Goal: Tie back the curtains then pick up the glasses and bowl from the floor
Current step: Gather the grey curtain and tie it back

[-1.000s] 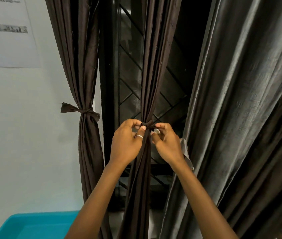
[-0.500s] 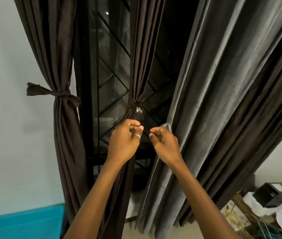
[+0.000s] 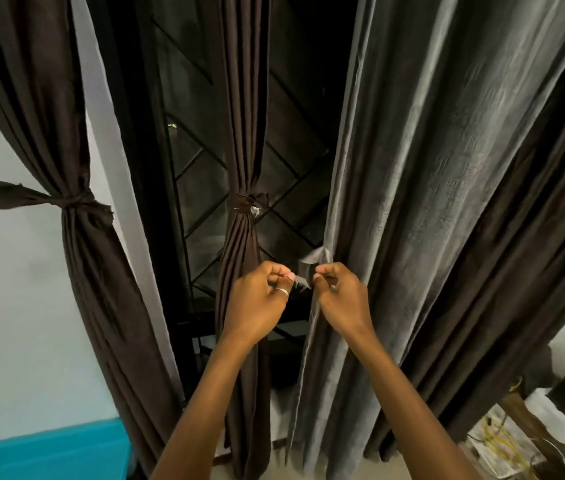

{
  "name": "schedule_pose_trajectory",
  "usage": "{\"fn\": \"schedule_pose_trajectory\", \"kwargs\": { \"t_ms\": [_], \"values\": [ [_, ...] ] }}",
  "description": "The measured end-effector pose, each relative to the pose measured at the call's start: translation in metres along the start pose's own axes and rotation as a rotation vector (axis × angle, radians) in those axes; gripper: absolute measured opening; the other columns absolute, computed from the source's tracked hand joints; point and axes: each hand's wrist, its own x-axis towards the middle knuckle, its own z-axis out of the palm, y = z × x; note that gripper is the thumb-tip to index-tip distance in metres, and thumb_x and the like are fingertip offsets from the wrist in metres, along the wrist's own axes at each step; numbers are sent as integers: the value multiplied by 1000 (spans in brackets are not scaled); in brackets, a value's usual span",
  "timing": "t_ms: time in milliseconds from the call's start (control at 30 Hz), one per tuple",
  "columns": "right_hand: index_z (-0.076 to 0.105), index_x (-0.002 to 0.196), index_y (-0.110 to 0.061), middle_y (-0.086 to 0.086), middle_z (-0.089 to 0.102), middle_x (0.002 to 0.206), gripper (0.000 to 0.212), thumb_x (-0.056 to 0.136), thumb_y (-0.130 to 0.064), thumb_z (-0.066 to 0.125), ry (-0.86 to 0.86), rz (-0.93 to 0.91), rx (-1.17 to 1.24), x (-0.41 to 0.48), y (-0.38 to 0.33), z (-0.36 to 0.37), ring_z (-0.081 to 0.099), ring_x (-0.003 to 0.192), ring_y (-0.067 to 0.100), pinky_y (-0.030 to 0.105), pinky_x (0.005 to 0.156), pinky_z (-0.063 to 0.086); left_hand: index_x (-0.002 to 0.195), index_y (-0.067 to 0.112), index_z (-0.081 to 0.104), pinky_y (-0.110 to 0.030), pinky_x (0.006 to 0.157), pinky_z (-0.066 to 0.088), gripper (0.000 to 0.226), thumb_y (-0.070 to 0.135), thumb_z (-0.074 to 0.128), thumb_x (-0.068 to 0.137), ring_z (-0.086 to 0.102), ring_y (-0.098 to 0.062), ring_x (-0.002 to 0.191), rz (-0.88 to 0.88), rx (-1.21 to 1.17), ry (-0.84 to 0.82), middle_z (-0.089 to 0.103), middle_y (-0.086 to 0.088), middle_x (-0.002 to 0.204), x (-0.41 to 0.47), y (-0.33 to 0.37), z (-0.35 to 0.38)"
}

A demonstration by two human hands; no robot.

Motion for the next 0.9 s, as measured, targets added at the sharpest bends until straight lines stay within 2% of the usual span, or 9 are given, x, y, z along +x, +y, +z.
{"fn": "schedule_pose_trajectory", "kwargs": {
  "t_ms": [167, 267, 367, 467, 567, 633, 733, 800, 900],
  "values": [
    [62, 127, -9, 8, 62, 127, 30, 98, -18, 64, 70, -55, -77, 34, 19, -5, 61, 117, 23, 22, 93, 43, 93, 34, 67, -37, 76, 60, 4, 34, 64, 96, 69, -1, 73, -62, 64, 26, 71, 17, 83, 9, 6, 28],
    [58, 131, -8, 10, 61, 130, 39, 96, -23, 67, 62, -95, -126, 52, 27, -3, 59, 120, 26, 24, 93, 39, 94, 35, 67, -39, 78, 60, 5, 34, 63, 95, 70, -1, 74, -103, 83, 44, 72, 20, 85, 9, 9, 44],
    [54, 134, -7, 13, 62, 130, 48, 94, -28, 70, 13, -86, -136, 69, 32, 2, 61, 119, 30, 35, 94, 50, 94, 37, 68, -40, 78, 61, 4, 35, 64, 95, 70, -1, 74, -137, 88, 63, 72, 18, 85, 6, 10, 56],
    [57, 126, -8, 15, 68, 119, 39, 94, -27, 70, -30, -64, -138, 82, 32, 6, 66, 109, 32, 38, 85, 54, 94, 36, 68, -36, 78, 61, 5, 35, 64, 95, 69, 0, 73, -160, 65, 101, 72, 19, 82, 3, 10, 64],
    [59, 96, -12, 12, 71, 97, 11, 96, -20, 67, -73, -111, -153, 84, 34, 8, 70, 92, 32, 32, 67, 48, 95, 33, 70, -33, 77, 61, 6, 33, 64, 95, 69, -1, 72, -178, 56, 135, 72, 16, 81, 1, 12, 70],
    [49, 81, -21, 4, 64, 81, 23, 97, -18, 65, -80, -168, -139, 74, 36, 7, 67, 80, 29, 28, 60, 37, 96, 33, 71, -27, 74, 59, 8, 32, 63, 96, 69, 1, 75, -181, 67, 178, 73, 16, 81, -1, 13, 75],
    [45, 77, -22, 1, 62, 75, 28, 99, -22, 62, -107, -247, -94, 44, 39, 9, 62, 70, 23, 29, 57, 34, 103, 34, 73, -17, 69, 53, 16, 41, 60, 97, 67, 6, 78, -218, 122, 269, 73, 19, 83, -2, 17, 82],
    [53, 78, -16, 1, 65, 78, 24, 100, -22, 61, -104, -282, -38, 27, 41, 12, 61, 69, 20, 33, 55, 41, 108, 34, 73, -21, 70, 55, 24, 47, 58, 96, 68, 2, 77, -253, 164, 307, 74, 17, 82, -2, 20, 86],
    [68, 94, -12, 2, 69, 88, 12, 99, -16, 58, -71, -312, -4, 13, 43, 13, 65, 77, 17, 37, 62, 53, 110, 33, 73, -15, 70, 51, 28, 51, 59, 93, 67, 1, 80, -280, 199, 353, 75, 16, 88, -5, 24, 90]
  ]
}}
